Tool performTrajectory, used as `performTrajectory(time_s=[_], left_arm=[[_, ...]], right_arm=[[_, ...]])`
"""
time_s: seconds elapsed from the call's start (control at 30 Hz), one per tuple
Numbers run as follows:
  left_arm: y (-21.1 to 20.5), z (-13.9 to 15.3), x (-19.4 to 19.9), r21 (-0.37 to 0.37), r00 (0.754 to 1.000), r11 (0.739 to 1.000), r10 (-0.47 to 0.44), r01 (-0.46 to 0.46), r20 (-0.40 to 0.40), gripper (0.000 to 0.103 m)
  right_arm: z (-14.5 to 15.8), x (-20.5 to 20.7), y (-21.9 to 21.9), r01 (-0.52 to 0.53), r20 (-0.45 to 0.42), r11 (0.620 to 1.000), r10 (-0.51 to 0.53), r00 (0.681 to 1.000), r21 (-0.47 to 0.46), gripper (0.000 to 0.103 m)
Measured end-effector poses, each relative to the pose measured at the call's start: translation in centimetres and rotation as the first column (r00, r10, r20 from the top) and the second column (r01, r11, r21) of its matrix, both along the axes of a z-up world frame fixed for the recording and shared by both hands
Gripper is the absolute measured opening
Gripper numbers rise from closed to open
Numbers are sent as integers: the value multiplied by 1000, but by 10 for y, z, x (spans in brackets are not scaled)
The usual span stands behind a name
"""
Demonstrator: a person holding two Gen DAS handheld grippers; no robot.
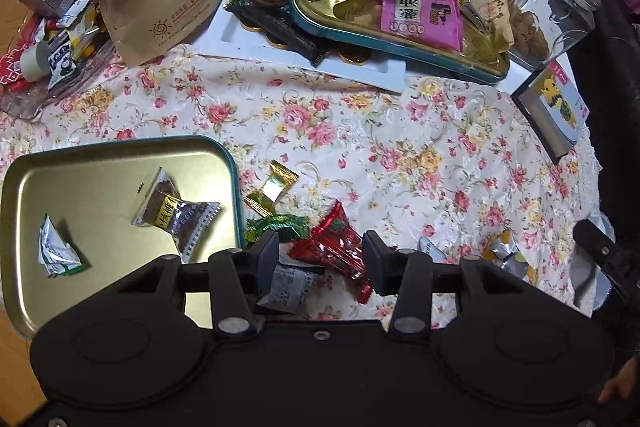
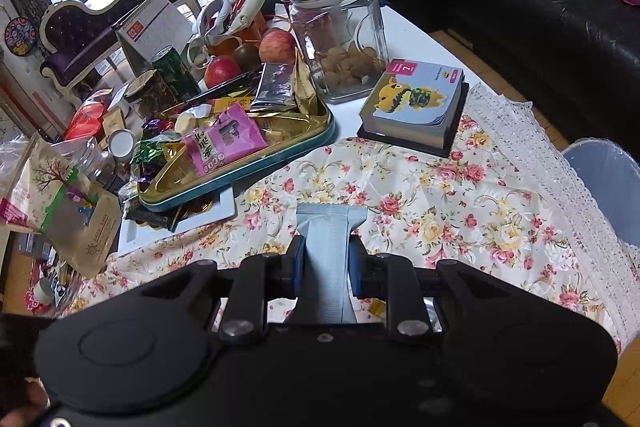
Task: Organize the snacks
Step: 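Lower the left tool toward the small white packet beside the red candy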
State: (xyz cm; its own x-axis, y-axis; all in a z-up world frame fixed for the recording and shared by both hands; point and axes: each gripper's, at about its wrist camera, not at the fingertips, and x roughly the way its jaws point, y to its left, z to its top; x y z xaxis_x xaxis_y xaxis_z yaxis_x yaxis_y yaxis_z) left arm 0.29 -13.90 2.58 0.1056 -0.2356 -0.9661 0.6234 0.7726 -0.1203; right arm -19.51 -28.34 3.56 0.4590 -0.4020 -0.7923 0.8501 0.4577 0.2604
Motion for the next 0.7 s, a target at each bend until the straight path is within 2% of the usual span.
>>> performTrajectory(time_s=[0.23,0.4,0.53,0.7], left_arm=[[-7,-19,-3,34,999,999,-35,36,-14,53],[-19,-39,-11,68,997,996,-49,53,-59,53],[-31,-49,-19,91,995,993,-71,77,-66,53],[-38,-60,-22,109,995,992,-57,65,-78,53]], right_arm=[[7,-7,3,-43,30,999,42,999,27,24],[9,-14,-1,-29,53,998,27,998,48,24],[13,-16,-3,-22,72,998,18,997,51,24],[14,-19,-6,-6,86,998,1,996,62,24]])
